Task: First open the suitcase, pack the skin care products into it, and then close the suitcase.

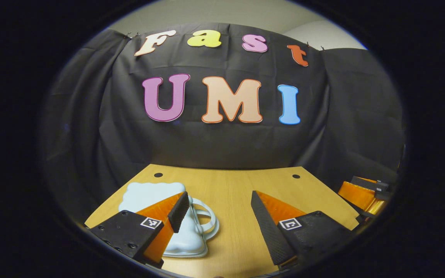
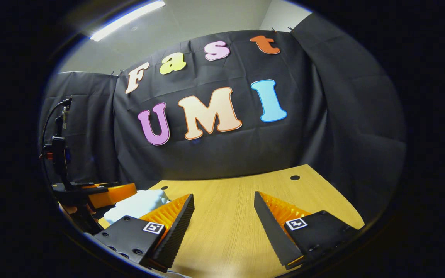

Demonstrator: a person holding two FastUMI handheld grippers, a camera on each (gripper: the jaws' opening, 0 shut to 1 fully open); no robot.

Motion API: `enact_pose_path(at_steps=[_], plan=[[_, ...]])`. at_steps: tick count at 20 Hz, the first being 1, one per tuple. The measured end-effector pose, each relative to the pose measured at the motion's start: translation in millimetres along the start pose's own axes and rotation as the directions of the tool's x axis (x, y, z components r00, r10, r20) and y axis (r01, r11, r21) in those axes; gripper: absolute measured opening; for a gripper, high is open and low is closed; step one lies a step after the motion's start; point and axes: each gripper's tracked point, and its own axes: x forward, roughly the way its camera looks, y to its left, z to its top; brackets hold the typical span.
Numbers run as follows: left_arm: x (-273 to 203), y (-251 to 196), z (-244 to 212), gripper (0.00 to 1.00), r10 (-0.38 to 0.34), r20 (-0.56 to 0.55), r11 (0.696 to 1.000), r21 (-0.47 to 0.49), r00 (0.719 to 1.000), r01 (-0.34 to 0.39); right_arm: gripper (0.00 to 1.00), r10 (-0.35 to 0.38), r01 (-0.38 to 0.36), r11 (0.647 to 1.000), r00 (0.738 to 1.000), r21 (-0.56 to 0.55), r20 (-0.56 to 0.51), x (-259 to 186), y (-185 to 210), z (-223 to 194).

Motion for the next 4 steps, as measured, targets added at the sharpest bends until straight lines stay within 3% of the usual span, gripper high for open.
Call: enact_pose_path(at_steps=[4], plan=[[-0.7, 4.3, -4.6, 0.94, 0.010, -0.019, 1.000, -0.015, 1.000, -0.010, 0.98, -0.008, 0.008, 1.000, 1.000, 0.004, 0.008, -3.0, -1.6, 1.9]])
